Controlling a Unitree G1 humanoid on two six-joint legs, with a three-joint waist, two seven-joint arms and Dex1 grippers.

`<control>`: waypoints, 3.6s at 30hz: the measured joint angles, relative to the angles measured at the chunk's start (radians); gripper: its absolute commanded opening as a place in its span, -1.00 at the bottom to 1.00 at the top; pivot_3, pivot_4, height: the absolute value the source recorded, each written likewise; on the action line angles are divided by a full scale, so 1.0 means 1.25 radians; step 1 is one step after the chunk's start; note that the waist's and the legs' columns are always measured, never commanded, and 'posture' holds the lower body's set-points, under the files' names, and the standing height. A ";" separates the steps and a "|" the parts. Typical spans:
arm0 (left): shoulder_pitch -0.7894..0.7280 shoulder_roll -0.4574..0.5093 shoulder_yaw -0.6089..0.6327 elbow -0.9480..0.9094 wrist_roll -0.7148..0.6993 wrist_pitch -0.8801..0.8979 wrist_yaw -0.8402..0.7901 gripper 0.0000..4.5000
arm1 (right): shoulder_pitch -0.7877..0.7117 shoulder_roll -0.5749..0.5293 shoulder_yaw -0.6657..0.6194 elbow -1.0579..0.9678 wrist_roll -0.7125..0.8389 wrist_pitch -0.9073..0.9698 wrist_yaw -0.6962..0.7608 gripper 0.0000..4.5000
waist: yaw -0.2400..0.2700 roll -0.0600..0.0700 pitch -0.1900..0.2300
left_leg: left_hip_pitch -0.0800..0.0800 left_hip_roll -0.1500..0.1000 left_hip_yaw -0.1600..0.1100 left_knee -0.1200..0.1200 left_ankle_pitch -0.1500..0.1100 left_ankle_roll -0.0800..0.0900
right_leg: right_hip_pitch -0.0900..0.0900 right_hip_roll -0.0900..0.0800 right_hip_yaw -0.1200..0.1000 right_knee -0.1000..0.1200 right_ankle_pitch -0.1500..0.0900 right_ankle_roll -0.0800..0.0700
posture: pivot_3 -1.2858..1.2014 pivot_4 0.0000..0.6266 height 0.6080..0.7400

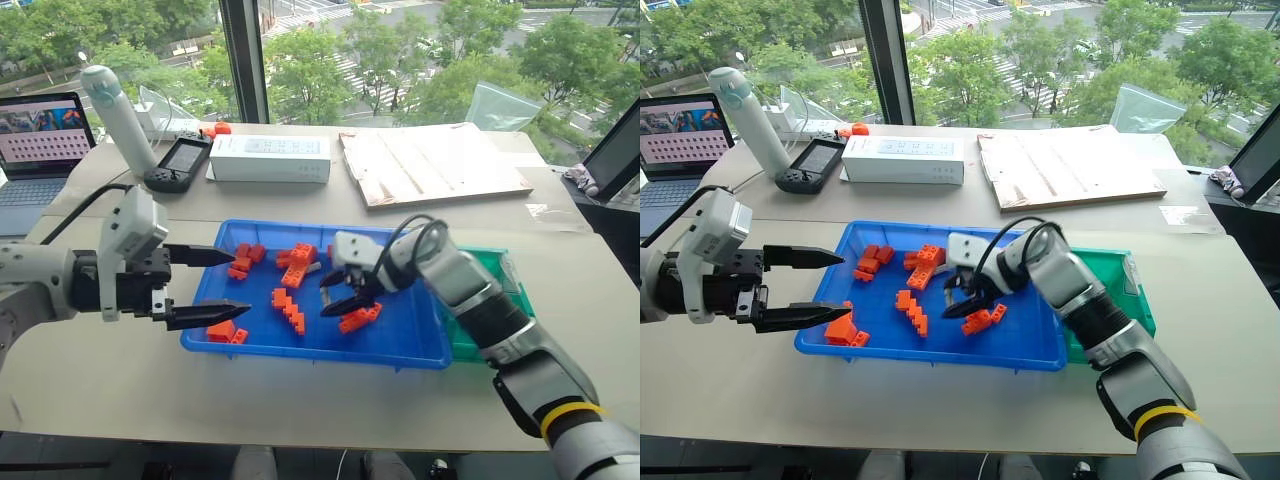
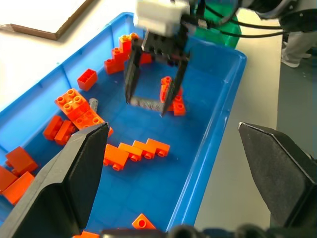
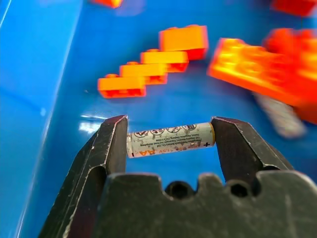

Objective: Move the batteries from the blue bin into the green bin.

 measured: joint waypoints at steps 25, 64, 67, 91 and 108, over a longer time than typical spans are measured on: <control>-0.237 -0.112 -0.369 0.283 0.333 -0.257 -0.225 1.00 | 0.214 -0.412 -0.227 -0.242 0.049 0.226 -0.082 0.96 | -0.013 0.000 0.000 | 0.000 0.000 0.000 0.001 0.001 -0.001 | 0.001 0.000 0.001 -0.002 0.000 0.000 | 0.03 -0.52 0.88; 0.137 0.063 0.104 -0.037 0.214 -0.014 -0.024 1.00 | -0.106 0.336 -0.076 0.468 -0.044 -0.120 -0.336 -0.07 | -0.021 -0.001 0.001 | 0.000 0.000 0.000 -0.002 0.000 0.000 | -0.001 0.000 0.000 0.002 0.000 -0.001 | 0.03 -0.52 0.88; 0.140 0.063 0.106 -0.037 0.208 -0.014 -0.022 1.00 | -0.106 0.334 -0.082 0.462 -0.043 -0.119 -0.329 -0.07 | -0.021 0.000 0.001 | 0.000 0.000 0.000 -0.002 0.000 0.000 | -0.001 0.000 0.000 0.002 0.000 -0.001 | 0.03 -0.52 0.88; 0.157 0.066 0.110 -0.024 0.201 -0.031 -0.022 1.00 | -0.110 0.419 -0.093 0.375 -0.022 -0.070 -0.284 -0.07 | -0.027 0.000 0.001 | 0.000 0.000 0.000 -0.003 0.000 0.000 | -0.002 0.001 0.000 0.002 -0.001 -0.001 | 0.03 -0.52 0.88; 0.178 0.073 0.133 -0.036 0.186 -0.034 -0.014 1.00 | -0.082 0.231 -0.076 0.169 -0.028 0.001 -0.126 0.99 | -0.018 -0.001 0.001 | 0.000 0.000 0.000 -0.003 0.000 0.000 | -0.002 0.000 -0.001 0.001 -0.001 -0.001 | 0.03 -0.52 0.88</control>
